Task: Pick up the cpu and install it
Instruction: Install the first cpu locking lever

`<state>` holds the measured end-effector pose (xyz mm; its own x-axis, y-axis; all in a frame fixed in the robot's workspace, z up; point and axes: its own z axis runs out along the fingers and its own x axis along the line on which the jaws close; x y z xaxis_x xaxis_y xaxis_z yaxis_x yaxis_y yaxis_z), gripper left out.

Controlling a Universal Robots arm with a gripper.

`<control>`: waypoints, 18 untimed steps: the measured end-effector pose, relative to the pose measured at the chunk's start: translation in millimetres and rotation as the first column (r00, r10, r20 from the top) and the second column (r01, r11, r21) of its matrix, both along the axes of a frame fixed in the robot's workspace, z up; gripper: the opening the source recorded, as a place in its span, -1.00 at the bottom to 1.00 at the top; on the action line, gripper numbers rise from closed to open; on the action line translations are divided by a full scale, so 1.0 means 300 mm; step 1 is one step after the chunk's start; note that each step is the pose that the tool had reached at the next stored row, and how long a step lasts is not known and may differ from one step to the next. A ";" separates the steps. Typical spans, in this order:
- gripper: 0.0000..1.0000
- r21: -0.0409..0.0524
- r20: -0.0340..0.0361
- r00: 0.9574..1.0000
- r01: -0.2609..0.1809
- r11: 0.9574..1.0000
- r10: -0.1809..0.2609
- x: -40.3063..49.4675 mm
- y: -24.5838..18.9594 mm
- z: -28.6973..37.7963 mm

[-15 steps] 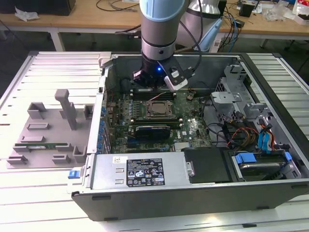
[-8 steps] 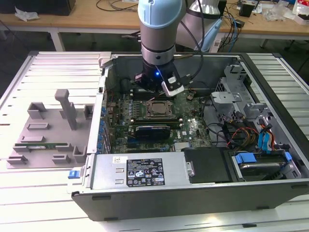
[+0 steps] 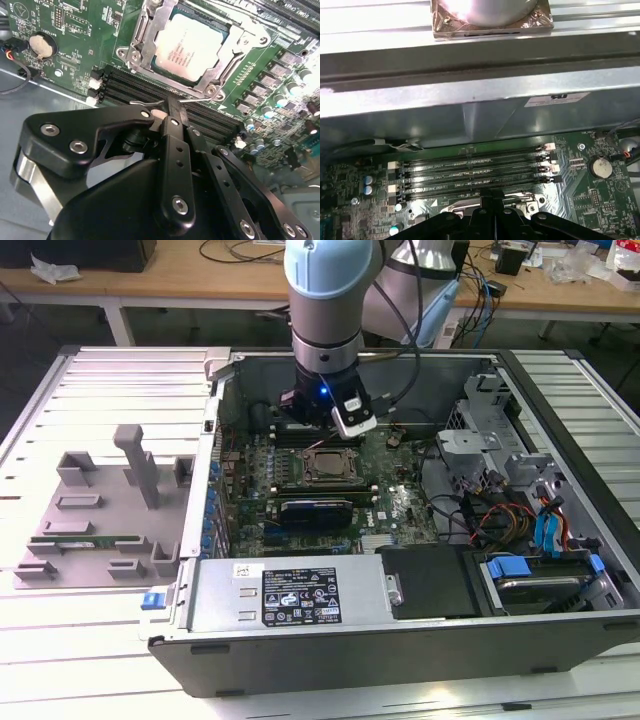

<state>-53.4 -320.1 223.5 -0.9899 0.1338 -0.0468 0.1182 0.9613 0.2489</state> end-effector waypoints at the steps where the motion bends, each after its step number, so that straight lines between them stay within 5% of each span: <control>1: -0.79 0.000 0.000 1.000 0.006 1.000 -0.006 0.001 0.002 -0.004; 7: -0.79 -0.001 0.000 1.000 0.030 1.000 -0.030 0.007 0.017 -0.014; 11: -0.79 -0.012 0.000 0.999 0.044 0.999 -0.044 0.013 0.017 -0.033; 14: -0.79 -0.030 0.001 0.999 0.053 0.998 -0.053 0.019 0.020 -0.045; 18: -0.79 -0.056 0.003 0.998 0.061 0.997 -0.061 0.030 0.048 -0.046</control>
<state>-44.3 -305.6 209.6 -0.9800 0.1910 -0.0568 0.1767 0.9648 0.1950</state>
